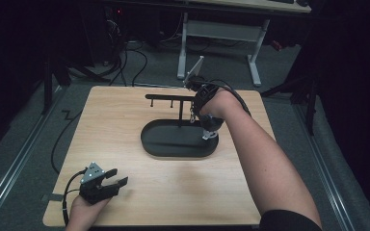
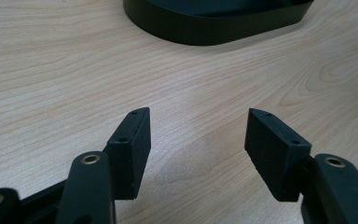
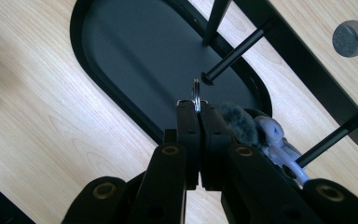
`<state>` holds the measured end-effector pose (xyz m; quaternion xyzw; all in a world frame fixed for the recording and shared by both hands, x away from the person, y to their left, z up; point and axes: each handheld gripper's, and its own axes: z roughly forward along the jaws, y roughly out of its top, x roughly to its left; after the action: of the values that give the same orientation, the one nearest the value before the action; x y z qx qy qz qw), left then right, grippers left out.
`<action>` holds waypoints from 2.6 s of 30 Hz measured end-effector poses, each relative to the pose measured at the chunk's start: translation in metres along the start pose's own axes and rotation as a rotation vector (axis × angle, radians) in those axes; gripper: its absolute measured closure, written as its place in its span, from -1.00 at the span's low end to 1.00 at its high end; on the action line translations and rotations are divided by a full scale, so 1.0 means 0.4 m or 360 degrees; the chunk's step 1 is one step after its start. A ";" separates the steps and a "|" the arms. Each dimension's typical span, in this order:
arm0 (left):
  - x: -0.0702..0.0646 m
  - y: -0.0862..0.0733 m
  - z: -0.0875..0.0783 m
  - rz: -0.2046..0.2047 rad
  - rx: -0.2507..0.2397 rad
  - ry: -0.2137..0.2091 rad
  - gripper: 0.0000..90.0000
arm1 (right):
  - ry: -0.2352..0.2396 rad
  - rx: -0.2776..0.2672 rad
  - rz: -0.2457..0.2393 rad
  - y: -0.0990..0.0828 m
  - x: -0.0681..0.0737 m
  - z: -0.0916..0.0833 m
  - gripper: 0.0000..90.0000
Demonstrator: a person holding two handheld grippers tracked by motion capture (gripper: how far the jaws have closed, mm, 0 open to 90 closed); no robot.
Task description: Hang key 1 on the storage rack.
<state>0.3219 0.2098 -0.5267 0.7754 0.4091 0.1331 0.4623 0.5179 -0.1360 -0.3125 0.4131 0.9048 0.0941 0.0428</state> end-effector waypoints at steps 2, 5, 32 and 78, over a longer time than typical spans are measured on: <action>0.000 0.000 0.000 0.0001 0.0003 -0.0001 -0.08 | 0.0006 -0.0008 0.0004 0.001 -0.003 0.001 0.98; -0.001 0.000 0.000 0.0000 0.0006 -0.0001 -0.08 | 0.0010 -0.0012 0.0006 0.004 -0.005 0.002 0.98; 0.000 -0.002 0.003 0.0009 0.0030 -0.0011 -0.08 | -0.0035 -0.0041 0.0029 0.033 -0.034 0.007 0.97; -0.021 -0.001 0.024 0.0063 0.0078 -0.0027 -0.08 | 0.0003 -0.0243 0.0093 -0.162 0.050 0.067 -0.10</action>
<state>0.3220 0.1976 -0.5309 0.7956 0.3929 0.1255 0.4438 0.4612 -0.1588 -0.3521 0.4349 0.8825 0.1645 0.0705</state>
